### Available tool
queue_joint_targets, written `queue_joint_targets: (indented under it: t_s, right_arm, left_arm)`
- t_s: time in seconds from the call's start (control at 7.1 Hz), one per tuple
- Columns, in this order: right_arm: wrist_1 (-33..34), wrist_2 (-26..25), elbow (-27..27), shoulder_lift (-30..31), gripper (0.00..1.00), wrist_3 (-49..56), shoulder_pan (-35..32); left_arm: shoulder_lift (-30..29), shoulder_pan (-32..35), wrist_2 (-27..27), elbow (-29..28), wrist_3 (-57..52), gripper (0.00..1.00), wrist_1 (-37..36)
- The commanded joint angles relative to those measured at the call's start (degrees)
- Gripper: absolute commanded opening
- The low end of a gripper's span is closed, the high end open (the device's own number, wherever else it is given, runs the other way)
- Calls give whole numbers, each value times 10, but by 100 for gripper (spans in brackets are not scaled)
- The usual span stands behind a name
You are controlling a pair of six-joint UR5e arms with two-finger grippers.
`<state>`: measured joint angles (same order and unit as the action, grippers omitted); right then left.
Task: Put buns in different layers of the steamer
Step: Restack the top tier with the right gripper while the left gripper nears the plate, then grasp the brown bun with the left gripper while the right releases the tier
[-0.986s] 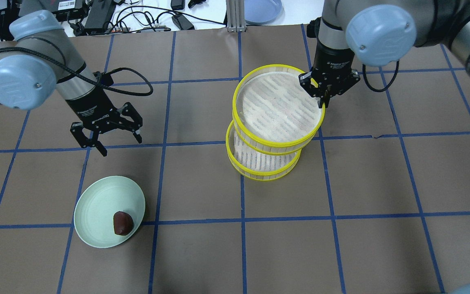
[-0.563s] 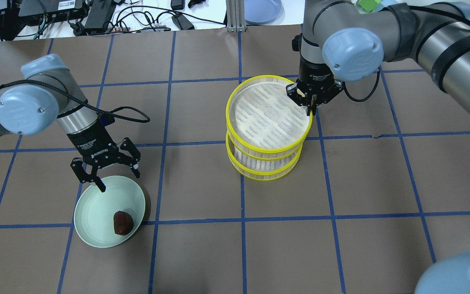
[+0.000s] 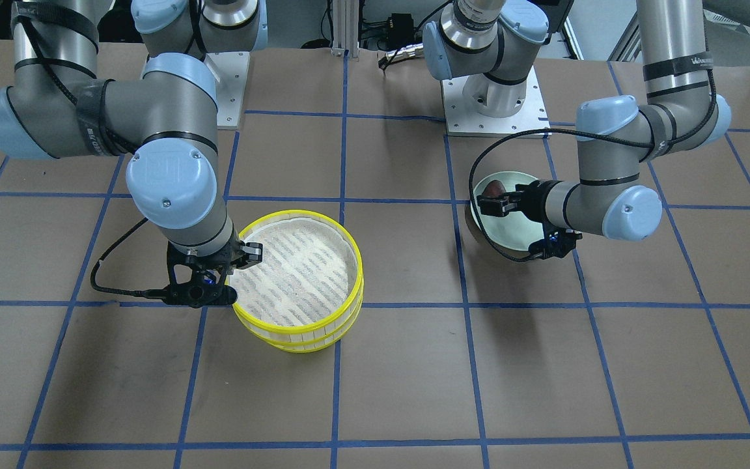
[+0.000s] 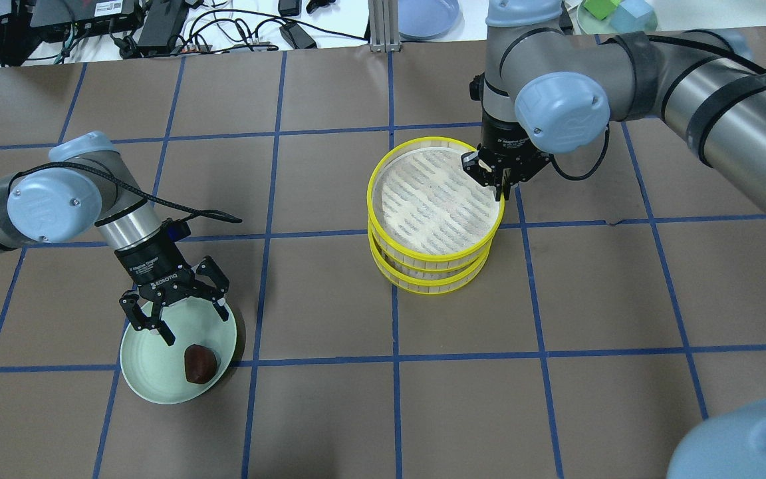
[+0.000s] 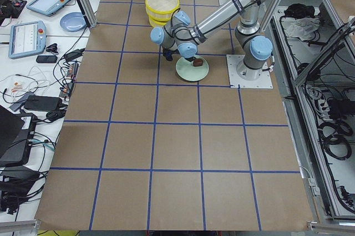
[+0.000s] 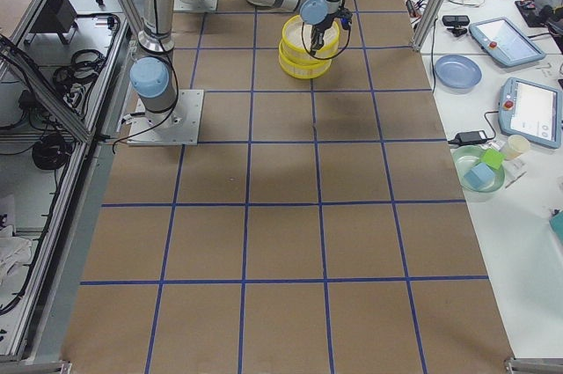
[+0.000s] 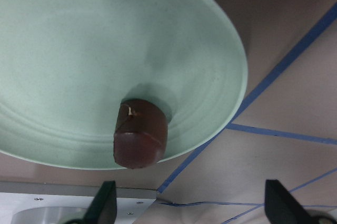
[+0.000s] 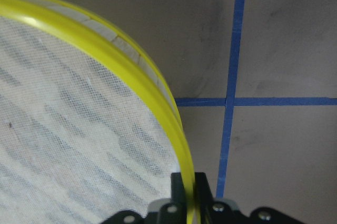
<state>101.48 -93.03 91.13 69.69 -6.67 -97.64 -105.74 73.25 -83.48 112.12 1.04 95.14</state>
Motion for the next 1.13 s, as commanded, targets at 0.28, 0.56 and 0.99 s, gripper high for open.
queue_joint_targets:
  t_s: [0.28,0.56,0.99]
  right_arm:
    - [13,-4,12,-6,2,-1,-10]
    - [18,-6,17,-7,2,0,-10]
    - [19,-6,17,-8,2,0,-10]
  left_arm:
    - [-43,-33,-4,2,-37,94,0]
    - [-62,-34,-3,3,-53,90,0]
    - [-78,-36,-5,12,-56,81,0]
